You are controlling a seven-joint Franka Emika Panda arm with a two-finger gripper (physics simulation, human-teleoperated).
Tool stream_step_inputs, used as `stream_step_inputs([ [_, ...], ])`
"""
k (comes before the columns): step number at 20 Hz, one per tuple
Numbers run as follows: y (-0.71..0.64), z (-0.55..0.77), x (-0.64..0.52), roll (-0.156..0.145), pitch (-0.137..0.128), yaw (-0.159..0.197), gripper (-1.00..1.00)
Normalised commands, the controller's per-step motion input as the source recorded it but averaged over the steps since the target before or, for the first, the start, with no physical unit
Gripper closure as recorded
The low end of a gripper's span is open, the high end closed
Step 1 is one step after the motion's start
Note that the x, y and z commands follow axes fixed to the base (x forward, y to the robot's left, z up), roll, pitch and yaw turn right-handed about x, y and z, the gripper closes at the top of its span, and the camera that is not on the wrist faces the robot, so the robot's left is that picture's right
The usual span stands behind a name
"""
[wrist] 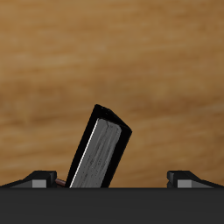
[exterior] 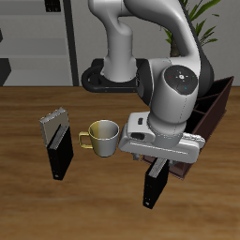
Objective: Place the left black book into the left desk caddy's back compartment
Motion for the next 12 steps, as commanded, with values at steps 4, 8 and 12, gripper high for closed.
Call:
stream_step_inputs([
  [4, 0.08, -0.34, 0.06, 0.013, 0.040, -0.018, -1.00],
  [8, 0.06, -0.42, 0.06, 0.022, 0.056, -0.022, -1.00],
  [12, -0.13, -0.39, 0.06, 0.009, 0.056, -0.064, -1.00],
])
